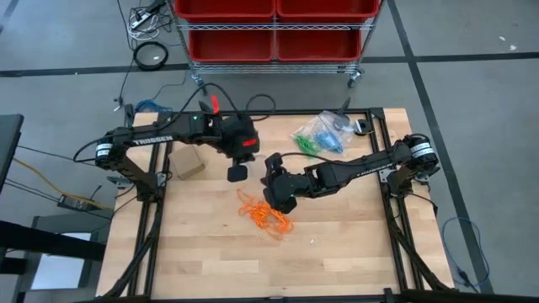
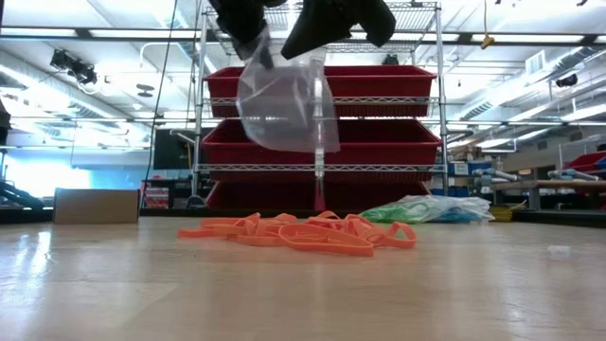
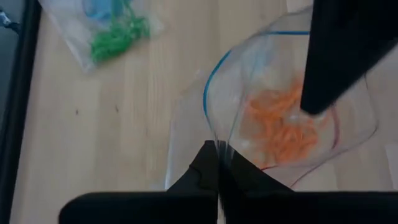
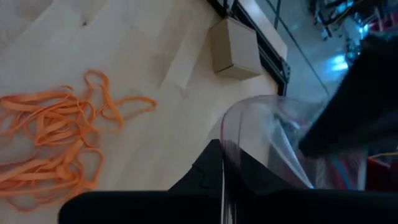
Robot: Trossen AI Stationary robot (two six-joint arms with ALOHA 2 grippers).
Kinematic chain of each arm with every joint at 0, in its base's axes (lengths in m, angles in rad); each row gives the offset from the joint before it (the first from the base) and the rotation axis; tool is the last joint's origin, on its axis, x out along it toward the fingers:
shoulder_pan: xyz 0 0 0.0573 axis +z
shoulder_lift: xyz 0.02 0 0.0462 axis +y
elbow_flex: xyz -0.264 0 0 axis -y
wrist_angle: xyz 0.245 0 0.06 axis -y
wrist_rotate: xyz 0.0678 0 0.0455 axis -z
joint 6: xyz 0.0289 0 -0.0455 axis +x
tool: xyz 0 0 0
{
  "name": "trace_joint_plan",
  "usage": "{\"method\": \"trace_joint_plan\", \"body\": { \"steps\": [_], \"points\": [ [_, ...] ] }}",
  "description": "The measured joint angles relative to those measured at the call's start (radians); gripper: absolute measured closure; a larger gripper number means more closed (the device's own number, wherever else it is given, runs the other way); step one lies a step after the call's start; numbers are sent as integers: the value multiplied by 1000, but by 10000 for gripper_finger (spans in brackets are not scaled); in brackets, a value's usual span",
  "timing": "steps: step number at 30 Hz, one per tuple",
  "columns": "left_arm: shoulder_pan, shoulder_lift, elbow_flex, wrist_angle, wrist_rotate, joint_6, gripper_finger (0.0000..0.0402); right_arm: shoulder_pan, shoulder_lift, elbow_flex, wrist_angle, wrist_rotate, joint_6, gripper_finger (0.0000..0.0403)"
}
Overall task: Sort rubber bands
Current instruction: Open the transparent zip bag, then put the orange rubber band into the transparent zip bag
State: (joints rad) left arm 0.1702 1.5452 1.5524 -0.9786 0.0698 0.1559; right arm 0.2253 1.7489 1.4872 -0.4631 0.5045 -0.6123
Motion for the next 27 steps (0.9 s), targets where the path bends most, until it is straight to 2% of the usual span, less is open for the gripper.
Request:
{"method": "trace_joint_plan", "body": {
  "steps": [5, 7, 10, 20, 27],
  "points": [
    [0, 0, 1, 42, -13, -10, 401, 0, 0, 0, 8, 0, -71, 373],
    [0, 0, 1, 27, -65, -17, 401, 0, 0, 0, 8, 7, -88, 363],
    [0, 0, 1, -19, -144, -19, 401, 0, 0, 0, 18, 55, -99, 347],
    [0, 0, 1, -74, -304, -9, 401, 11, 0, 0, 153, 198, -130, 297],
    [0, -1, -7, -100, -394, -5, 401, 43, -2, 0, 192, 336, -97, 287]
  ]
}}
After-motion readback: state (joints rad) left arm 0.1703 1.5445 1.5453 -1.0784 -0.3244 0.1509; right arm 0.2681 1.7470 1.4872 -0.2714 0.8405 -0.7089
